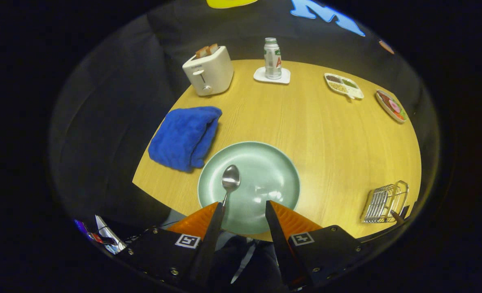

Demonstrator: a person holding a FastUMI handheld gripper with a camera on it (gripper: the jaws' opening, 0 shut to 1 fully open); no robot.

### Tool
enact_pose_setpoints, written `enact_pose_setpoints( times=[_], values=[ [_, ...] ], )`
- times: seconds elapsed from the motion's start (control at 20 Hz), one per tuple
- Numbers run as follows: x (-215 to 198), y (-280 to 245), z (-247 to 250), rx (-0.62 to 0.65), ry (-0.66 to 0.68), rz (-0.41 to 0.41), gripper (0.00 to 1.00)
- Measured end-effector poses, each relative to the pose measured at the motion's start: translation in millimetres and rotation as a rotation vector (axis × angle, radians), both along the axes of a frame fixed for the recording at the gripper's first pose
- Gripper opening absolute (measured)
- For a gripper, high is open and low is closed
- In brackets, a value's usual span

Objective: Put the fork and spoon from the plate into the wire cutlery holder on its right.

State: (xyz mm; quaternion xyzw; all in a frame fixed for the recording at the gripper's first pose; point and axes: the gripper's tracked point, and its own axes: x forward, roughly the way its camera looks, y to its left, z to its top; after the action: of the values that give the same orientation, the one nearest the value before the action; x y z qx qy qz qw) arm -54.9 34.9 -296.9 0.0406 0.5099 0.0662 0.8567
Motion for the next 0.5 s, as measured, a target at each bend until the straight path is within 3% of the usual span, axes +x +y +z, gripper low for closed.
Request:
enact_pose_setpoints(
  times=[0.3,0.5],
  values=[
    [-7,20,-45,0.004,0.113,0.031,0.66],
    [-2,25,-57,-0.001,0.141,0.029,0.49]
  ],
)
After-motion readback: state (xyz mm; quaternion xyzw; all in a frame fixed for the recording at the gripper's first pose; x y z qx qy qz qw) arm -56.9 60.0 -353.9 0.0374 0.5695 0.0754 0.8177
